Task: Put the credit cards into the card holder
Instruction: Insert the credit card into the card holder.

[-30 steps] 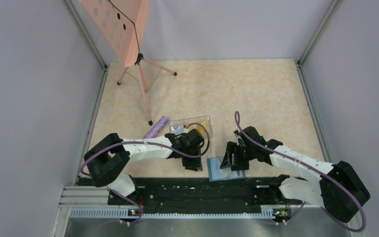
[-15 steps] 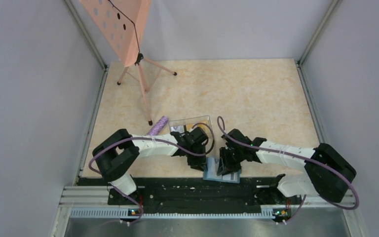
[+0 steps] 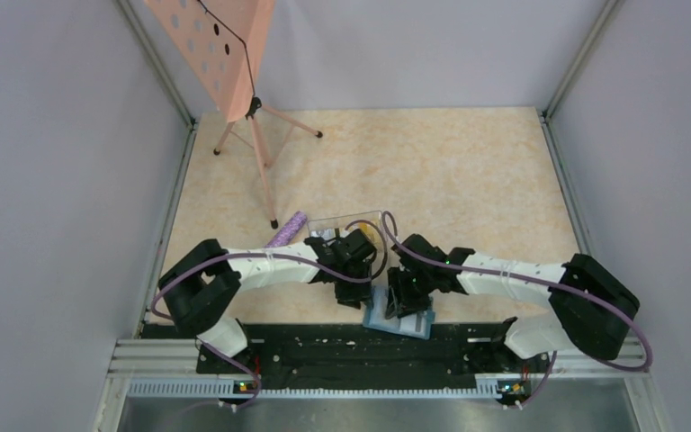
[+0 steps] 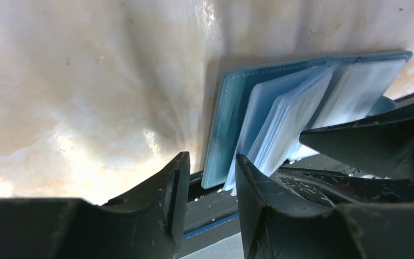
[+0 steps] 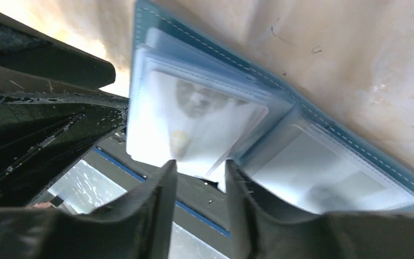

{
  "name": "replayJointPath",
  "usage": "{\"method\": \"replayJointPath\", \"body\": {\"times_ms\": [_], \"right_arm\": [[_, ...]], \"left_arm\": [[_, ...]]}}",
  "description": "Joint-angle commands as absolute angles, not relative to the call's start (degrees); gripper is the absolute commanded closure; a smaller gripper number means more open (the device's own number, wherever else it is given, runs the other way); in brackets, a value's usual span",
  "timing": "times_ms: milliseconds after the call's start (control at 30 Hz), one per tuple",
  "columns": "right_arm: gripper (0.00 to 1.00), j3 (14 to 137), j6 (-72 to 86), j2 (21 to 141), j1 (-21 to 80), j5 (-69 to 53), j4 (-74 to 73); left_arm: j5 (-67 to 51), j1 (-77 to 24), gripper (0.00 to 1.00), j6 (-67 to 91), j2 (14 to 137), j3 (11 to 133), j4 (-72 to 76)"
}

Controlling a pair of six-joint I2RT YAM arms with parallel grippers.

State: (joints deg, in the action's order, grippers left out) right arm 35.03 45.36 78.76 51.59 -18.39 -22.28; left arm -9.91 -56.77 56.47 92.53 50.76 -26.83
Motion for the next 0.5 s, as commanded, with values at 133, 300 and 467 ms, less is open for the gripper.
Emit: {"method": "replayJointPath", "body": {"times_ms": [133,300,467], "right_arm": [[0.45,36.68,47.28,67.92,52.4,-12.85,-24.0],[0.5,32.56,47.49,67.15,52.42,-11.14,-25.44],[0.6,28.39,48.84,67.05,52.36,-9.6,-25.69]], "left_arm": [[-14.82,-52.95,0.54,57.57,81.17,40.65,-13.69],[-21.99,-50.28,0.51,61.67,81.74,33.01,1.81],[-24.25,-50.02,0.43,62.37,84.6,30.8,7.92]]}}
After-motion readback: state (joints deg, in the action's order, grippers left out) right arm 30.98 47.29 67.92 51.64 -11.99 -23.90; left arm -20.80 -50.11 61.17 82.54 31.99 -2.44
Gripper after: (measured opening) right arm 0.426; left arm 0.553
